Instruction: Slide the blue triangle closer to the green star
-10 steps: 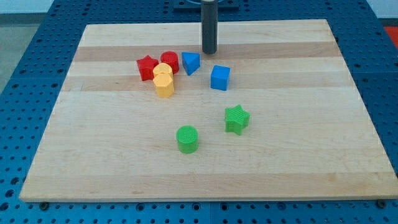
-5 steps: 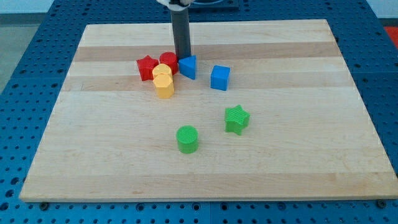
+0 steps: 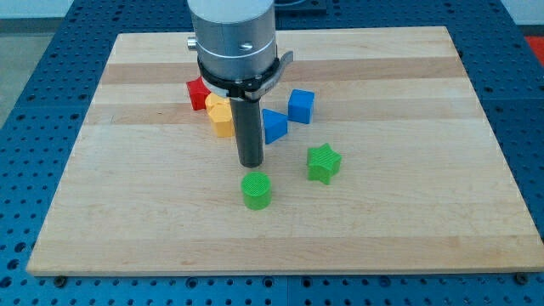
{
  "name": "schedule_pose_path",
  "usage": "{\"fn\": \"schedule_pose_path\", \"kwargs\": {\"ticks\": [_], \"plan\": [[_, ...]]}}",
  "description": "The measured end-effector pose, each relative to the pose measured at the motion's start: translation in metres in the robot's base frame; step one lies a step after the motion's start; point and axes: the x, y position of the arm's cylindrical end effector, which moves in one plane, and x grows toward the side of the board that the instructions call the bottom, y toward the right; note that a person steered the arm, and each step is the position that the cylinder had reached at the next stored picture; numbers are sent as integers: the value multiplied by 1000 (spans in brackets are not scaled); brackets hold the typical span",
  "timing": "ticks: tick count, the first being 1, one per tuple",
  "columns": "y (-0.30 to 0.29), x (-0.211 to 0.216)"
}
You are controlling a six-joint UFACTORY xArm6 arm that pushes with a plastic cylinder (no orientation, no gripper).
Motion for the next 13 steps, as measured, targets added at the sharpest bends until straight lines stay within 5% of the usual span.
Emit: {"fn": "schedule_pose_path", "kwargs": {"ticks": [3,7,10,11,13], "plan": [[1,-124],[6,-37],[20,-113],[49,-50],[49,-29]]}}
